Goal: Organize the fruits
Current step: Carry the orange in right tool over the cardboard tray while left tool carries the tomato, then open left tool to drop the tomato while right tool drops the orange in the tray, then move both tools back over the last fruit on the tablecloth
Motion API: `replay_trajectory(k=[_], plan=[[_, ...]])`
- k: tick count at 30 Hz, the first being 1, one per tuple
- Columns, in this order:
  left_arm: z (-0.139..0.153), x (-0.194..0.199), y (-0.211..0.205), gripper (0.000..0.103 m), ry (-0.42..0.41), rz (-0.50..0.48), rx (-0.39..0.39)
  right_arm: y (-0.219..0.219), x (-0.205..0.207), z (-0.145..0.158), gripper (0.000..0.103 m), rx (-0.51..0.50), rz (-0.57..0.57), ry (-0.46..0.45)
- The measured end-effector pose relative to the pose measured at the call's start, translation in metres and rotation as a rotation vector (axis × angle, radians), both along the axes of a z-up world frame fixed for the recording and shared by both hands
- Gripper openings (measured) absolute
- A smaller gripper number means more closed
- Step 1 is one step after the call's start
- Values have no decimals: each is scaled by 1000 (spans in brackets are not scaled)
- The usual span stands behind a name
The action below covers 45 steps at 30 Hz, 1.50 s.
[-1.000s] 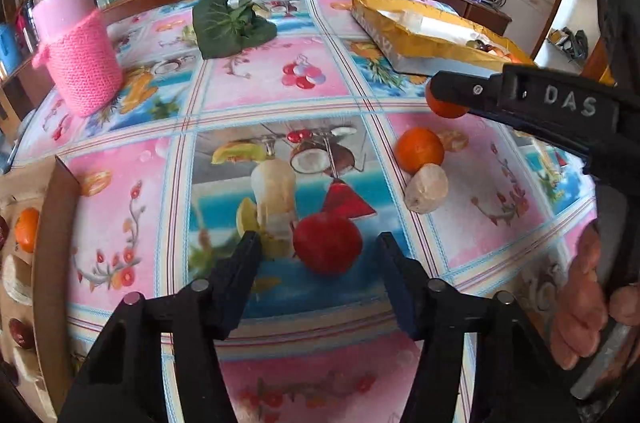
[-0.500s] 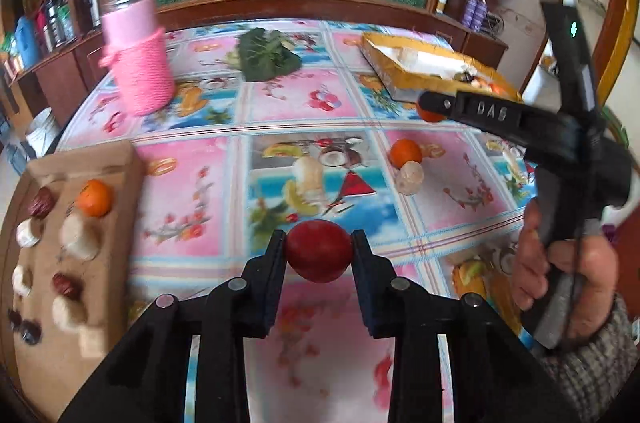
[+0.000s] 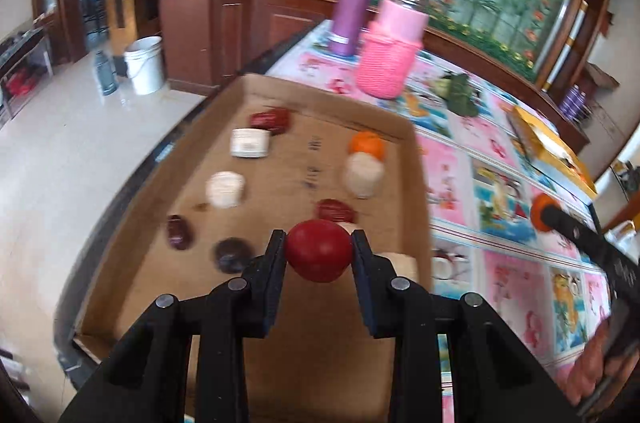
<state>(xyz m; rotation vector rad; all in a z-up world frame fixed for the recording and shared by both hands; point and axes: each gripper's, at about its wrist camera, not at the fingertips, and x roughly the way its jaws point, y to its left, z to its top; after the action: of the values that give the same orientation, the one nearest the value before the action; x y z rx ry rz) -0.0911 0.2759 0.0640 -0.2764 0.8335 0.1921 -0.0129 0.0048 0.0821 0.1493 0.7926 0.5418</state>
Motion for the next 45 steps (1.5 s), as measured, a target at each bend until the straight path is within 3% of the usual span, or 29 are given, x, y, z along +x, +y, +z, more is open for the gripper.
replay_trajectory(k=[4, 10, 19, 25, 30, 35, 45], plan=[[-2, -15, 24, 31, 8, 67, 70, 73, -31, -5, 32, -16, 178, 18], [-16, -19, 45, 31, 35, 84, 35, 150, -63, -24, 32, -125, 340, 10], [-31, -20, 66, 33, 32, 109, -48, 182, -65, -47, 33, -240, 356, 14], [-26, -29, 71, 55, -1, 121, -88, 191, -69, -47, 36, -267, 349, -27], [-14, -38, 60, 61, -25, 109, -60, 173, -84, -26, 57, -250, 312, -123], [4, -43, 27, 77, -58, 89, 63, 127, -107, -10, 68, -222, 200, -195], [29, -56, -60, 81, -129, 37, 253, 33, -120, -6, 73, -125, -84, -182]])
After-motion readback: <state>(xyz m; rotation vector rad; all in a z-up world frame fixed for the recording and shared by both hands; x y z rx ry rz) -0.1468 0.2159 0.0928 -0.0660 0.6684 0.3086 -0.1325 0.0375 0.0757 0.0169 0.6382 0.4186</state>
